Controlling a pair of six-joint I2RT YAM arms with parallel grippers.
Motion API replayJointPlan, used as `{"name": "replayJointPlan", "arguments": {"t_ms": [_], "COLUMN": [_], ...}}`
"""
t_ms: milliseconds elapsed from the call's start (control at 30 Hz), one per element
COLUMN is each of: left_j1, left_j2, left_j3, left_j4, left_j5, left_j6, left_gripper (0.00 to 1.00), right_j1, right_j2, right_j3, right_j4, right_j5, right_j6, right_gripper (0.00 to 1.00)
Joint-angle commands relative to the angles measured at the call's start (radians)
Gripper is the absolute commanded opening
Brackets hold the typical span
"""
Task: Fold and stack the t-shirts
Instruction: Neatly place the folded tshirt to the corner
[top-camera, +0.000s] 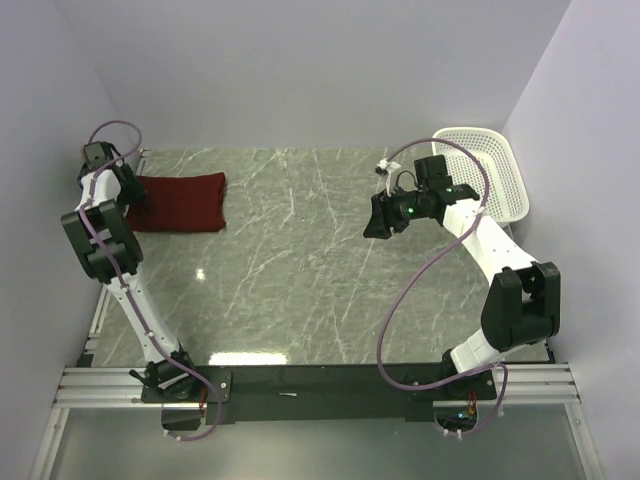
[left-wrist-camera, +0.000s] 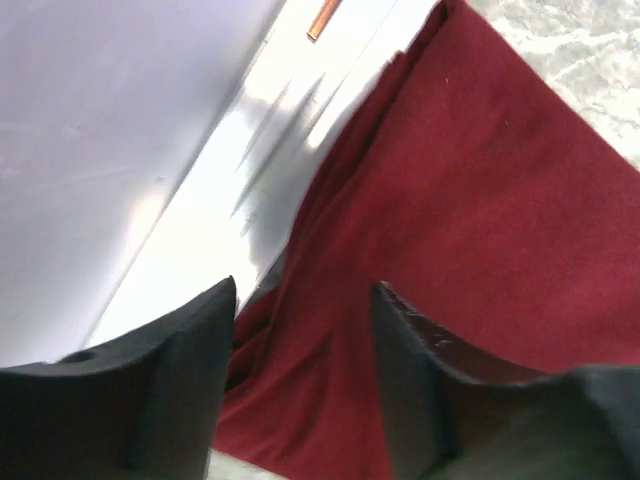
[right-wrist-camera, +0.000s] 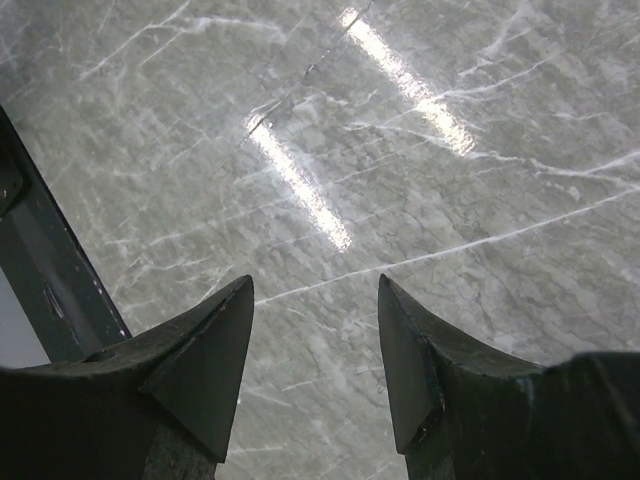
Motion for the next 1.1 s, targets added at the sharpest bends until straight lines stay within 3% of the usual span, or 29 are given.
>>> {"name": "replayJointPlan", "arguments": {"t_ms": [0,33,167,200,367,500,567,667,733,800,900,1067], "left_j1": [-0.005,-0.008,-0.02,-0.027,-0.076,-0.077,-0.077,-0.08,-0.097,-0.177,-0.313,-0.378], "left_j2": [-0.056,-0.076,-0.196,-0.286,-0.607,-0.922,-1.007,-1.167,-1.276,-1.358,-1.418,-1.51], "left_j3": [0.077,0.068,0.01,-0.036,-0.439,-0.708,-0.821,-0.94,-1.011,-1.044,-1.035,-1.067], "left_j4": [-0.023,-0.01,0.023,0.052,0.282,0.379,0.389,0.424,0.486,0.505,0.398,0.335], "left_j5": [-0.09,-0.099,-0.121,-0.133,-0.123,0.102,0.196,0.44,0.66,0.735,0.674,0.584], "left_j6": [0.005,0.005,-0.015,-0.024,-0.067,-0.128,-0.128,-0.113,-0.089,-0.038,0.068,0.082], "left_gripper": [0.66,0.7,0.72,0.74,0.84,0.98,1.0,1.0,0.99,0.99,0.99,0.99], "right_j1": [-0.008,-0.008,-0.008,-0.006,-0.006,-0.009,-0.018,-0.052,-0.08,-0.101,-0.17,-0.195], "right_j2": [-0.004,-0.002,0.007,0.002,-0.051,-0.123,-0.197,-0.31,-0.367,-0.445,-0.541,-0.679], "right_j3": [0.004,0.005,0.008,0.005,-0.016,-0.056,-0.079,-0.134,-0.18,-0.224,-0.284,-0.39], "right_j4": [0.003,0.002,-0.007,-0.004,0.026,0.106,0.155,0.279,0.324,0.37,0.391,0.445], "right_j5": [-0.002,0.003,0.026,0.032,0.129,0.328,0.463,0.543,0.61,0.662,0.655,0.746], "right_j6": [-0.013,-0.013,-0.021,-0.019,-0.025,-0.03,-0.013,0.039,0.073,0.139,0.222,0.286], "right_gripper": [0.6,0.6,0.6,0.6,0.6,0.6,0.61,0.63,0.68,0.84,0.98,0.98]}}
